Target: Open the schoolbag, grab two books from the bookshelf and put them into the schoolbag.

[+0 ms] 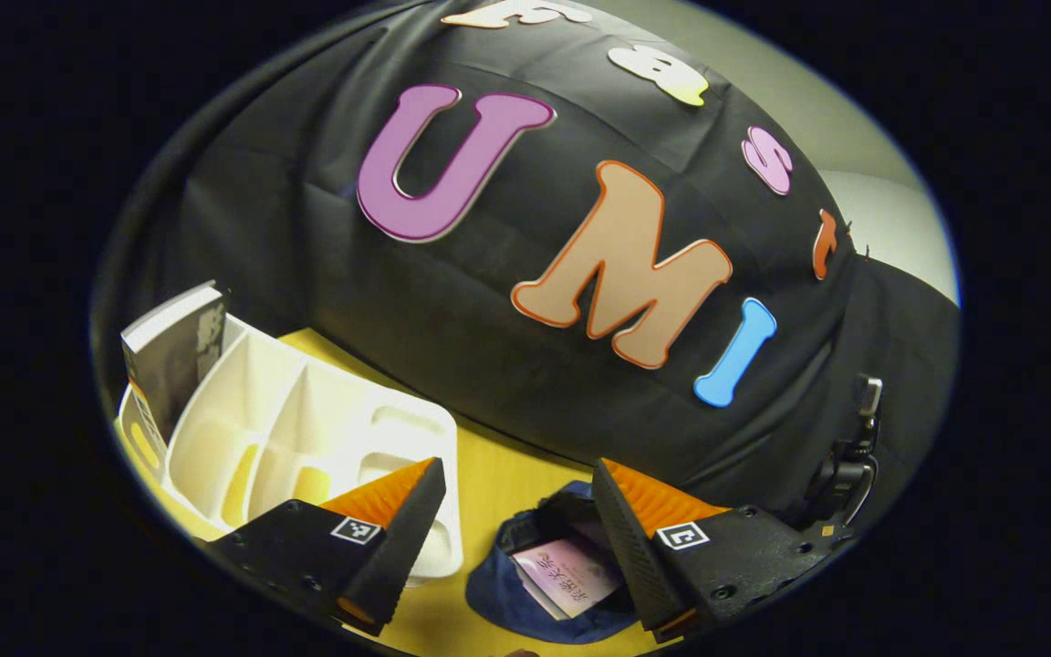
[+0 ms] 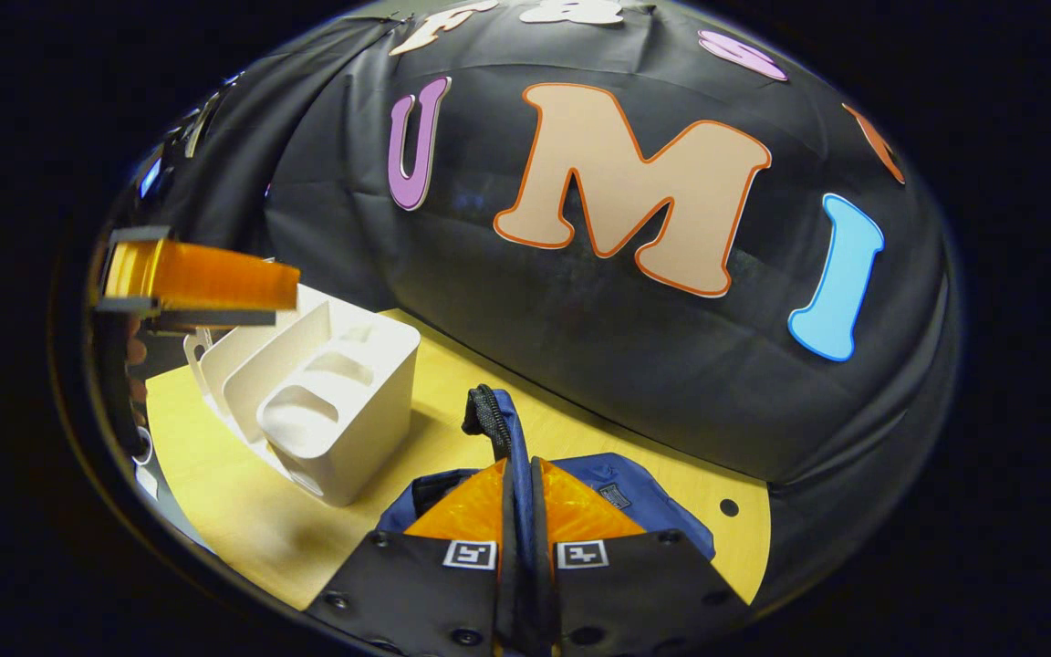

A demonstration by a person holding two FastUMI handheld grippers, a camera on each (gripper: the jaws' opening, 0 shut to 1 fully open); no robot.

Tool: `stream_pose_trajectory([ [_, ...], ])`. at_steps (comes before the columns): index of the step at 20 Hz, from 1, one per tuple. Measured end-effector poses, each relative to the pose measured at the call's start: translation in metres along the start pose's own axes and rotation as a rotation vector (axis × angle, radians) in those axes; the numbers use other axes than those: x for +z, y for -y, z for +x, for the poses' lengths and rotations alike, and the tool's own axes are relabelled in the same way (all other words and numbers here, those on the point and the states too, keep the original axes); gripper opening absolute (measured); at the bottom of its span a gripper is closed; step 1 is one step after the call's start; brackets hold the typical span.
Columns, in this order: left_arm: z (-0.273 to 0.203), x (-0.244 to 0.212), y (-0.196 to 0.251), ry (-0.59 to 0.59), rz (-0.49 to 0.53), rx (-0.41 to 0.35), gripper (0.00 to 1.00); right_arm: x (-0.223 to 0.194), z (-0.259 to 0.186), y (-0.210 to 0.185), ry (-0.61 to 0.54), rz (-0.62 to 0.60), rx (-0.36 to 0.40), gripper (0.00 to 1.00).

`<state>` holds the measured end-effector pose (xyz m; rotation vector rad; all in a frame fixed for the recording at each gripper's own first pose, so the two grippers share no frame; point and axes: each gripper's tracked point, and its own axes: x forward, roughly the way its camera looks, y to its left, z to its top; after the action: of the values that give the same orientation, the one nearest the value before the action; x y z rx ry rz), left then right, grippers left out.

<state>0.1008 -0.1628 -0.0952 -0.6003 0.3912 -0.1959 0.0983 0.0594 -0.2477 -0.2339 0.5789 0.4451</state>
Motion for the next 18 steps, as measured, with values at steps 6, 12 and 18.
stream_pose_trajectory([
  [6, -0.005, 0.046, -0.052, 0.003, -0.008, 0.091, 0.93, 0.001, 0.005, -0.005, -0.009, -0.003, -0.018, 0.10],
  [12, -0.009, 0.087, -0.099, 0.028, 0.127, 0.198, 0.93, 0.001, 0.009, -0.006, -0.018, 0.013, -0.026, 0.10],
  [18, -0.019, 0.119, -0.151, 0.046, 0.149, 0.297, 0.93, -0.001, 0.010, -0.006, -0.025, 0.022, -0.034, 0.10],
])
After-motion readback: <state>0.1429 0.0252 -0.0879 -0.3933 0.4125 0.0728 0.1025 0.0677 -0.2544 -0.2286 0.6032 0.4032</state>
